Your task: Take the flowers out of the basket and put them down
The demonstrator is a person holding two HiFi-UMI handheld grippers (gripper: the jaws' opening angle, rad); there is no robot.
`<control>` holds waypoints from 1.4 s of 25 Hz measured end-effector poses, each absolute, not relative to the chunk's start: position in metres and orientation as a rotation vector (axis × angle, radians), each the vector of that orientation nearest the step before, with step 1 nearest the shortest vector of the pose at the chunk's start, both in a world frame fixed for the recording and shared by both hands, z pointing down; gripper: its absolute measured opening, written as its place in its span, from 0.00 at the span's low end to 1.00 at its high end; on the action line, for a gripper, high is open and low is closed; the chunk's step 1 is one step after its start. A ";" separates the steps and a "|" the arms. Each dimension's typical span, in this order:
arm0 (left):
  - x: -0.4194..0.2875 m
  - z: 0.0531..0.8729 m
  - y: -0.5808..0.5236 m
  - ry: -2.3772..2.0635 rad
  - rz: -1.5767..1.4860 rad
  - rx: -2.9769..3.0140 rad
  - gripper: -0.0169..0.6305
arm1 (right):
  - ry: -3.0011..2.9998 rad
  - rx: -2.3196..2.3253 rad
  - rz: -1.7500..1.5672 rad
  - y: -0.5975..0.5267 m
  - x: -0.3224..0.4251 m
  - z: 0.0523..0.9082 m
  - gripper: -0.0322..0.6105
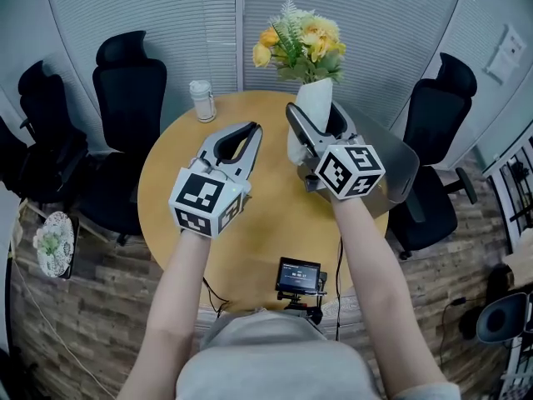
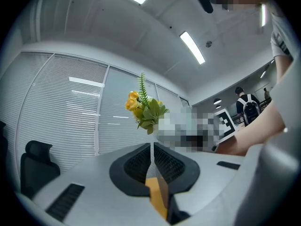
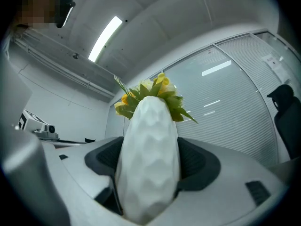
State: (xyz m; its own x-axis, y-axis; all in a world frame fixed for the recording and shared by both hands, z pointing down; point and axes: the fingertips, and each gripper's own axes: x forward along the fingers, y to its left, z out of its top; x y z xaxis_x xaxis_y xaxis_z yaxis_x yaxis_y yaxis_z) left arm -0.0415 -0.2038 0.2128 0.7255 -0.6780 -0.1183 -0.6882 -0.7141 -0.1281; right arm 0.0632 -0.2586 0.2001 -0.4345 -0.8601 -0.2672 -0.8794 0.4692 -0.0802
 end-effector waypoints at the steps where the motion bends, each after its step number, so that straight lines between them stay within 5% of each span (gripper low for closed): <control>1: -0.049 0.214 -0.205 1.106 0.096 -2.767 0.04 | 2.452 -1.477 0.102 -0.259 0.054 0.200 0.63; 13: -0.067 0.247 -0.213 1.102 0.012 -2.817 0.27 | 2.486 -1.345 0.059 -0.267 0.004 0.202 0.63; 35: -0.063 0.319 -0.237 1.046 -0.065 -2.946 0.33 | 2.564 -1.209 0.039 -0.289 -0.034 0.221 0.63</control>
State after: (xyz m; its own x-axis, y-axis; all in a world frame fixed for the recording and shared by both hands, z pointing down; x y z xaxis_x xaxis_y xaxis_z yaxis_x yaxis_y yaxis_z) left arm -0.0628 -0.2371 0.3190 0.7755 -0.6305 0.0340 -0.6299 -0.7762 -0.0275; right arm -0.0336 -0.2888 0.2205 -0.5981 -0.7492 -0.2845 -0.7575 0.6444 -0.1044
